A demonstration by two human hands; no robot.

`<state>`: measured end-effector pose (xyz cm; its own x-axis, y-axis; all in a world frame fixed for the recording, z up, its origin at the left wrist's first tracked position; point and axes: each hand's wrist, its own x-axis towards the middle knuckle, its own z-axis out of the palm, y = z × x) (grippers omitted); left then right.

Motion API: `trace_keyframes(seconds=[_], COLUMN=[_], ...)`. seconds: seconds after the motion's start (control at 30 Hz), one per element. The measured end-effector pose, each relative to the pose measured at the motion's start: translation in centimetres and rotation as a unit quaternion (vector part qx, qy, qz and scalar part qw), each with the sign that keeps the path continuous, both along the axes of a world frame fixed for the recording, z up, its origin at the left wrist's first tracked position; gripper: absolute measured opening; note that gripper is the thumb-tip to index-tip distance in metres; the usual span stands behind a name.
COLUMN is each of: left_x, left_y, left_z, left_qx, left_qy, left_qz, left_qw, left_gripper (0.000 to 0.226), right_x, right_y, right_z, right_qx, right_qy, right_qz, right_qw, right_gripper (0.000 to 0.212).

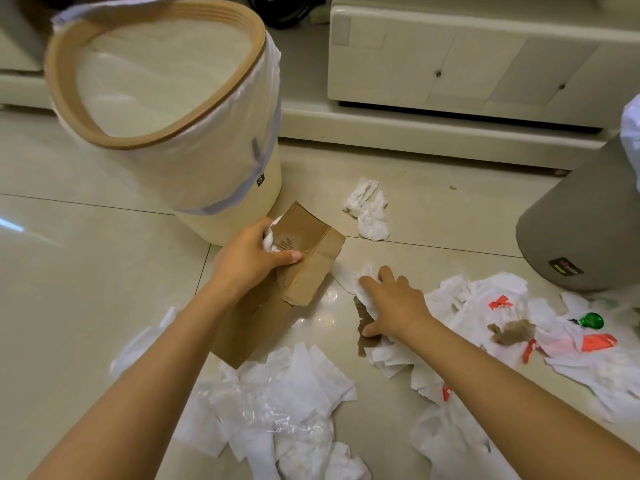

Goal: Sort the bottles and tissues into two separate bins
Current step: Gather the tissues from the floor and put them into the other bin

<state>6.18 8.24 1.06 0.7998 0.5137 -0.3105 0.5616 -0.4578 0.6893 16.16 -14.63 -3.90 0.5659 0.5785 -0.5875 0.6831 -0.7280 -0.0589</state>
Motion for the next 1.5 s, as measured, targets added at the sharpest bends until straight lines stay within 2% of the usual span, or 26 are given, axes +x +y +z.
trace_keyframes(seconds=[0.17, 0.4, 0.53, 0.67, 0.73, 0.9, 1.03, 1.27, 1.33, 1.43, 1.5], left_x=[-0.4, -0.3, -0.6, -1.2, -1.5, -2.2, -2.9, -4.5, -4.8, -5.2, -5.3], left_y=[-0.7, -1.4, -1.4, -0.8, -0.5, 0.0, 0.4, 1.2, 1.4, 2.0, 2.4], left_z=[-0.1, 0.3, 0.6, 1.0, 1.4, 2.4, 3.2, 5.5, 6.7, 9.1, 10.9], left_qx=[0.002, 0.010, 0.007, 0.003, -0.002, -0.010, 0.001, 0.017, 0.029, 0.046, 0.053], left_qy=[0.016, 0.033, 0.019, 0.000, -0.005, -0.011, -0.018, -0.034, -0.041, -0.049, -0.062], left_qz=[-0.012, -0.033, -0.035, -0.014, -0.007, 0.020, 0.036, 0.062, 0.071, 0.067, 0.064], left_qw=[1.000, 0.999, 0.999, 1.000, 1.000, 1.000, 0.999, 0.997, 0.996, 0.995, 0.995], left_gripper=[0.035, 0.042, 0.035, 0.035, 0.038, 0.048, 0.047, 0.052, 0.056, 0.047, 0.050], right_x=[-0.7, -2.5, -2.9, -1.5, -0.6, 0.9, 1.0, 0.5, 0.3, 0.2, 0.2], right_y=[0.1, -0.4, -0.1, 0.7, 1.2, 2.6, 3.4, 4.2, 4.5, 5.2, 5.9], right_z=[-0.5, -1.1, -0.8, 1.1, 2.8, 7.0, 8.8, 10.7, 11.7, 13.6, 15.0], right_qx=[-0.014, 0.051, 0.061, 0.137, 0.192, 0.286, 0.301, 0.324, 0.331, 0.349, 0.368], right_qy=[-0.002, 0.038, 0.056, 0.085, 0.073, 0.053, 0.019, -0.013, -0.016, -0.025, -0.028], right_qz=[0.009, 0.010, 0.021, -0.039, -0.062, -0.099, -0.087, -0.081, -0.078, -0.073, -0.071], right_qw=[1.000, 0.998, 0.996, 0.986, 0.977, 0.952, 0.950, 0.942, 0.940, 0.934, 0.927], right_gripper=[0.084, 0.039, 0.014, 0.016, 0.024, 0.022, 0.026, 0.020, 0.019, 0.017, 0.017])
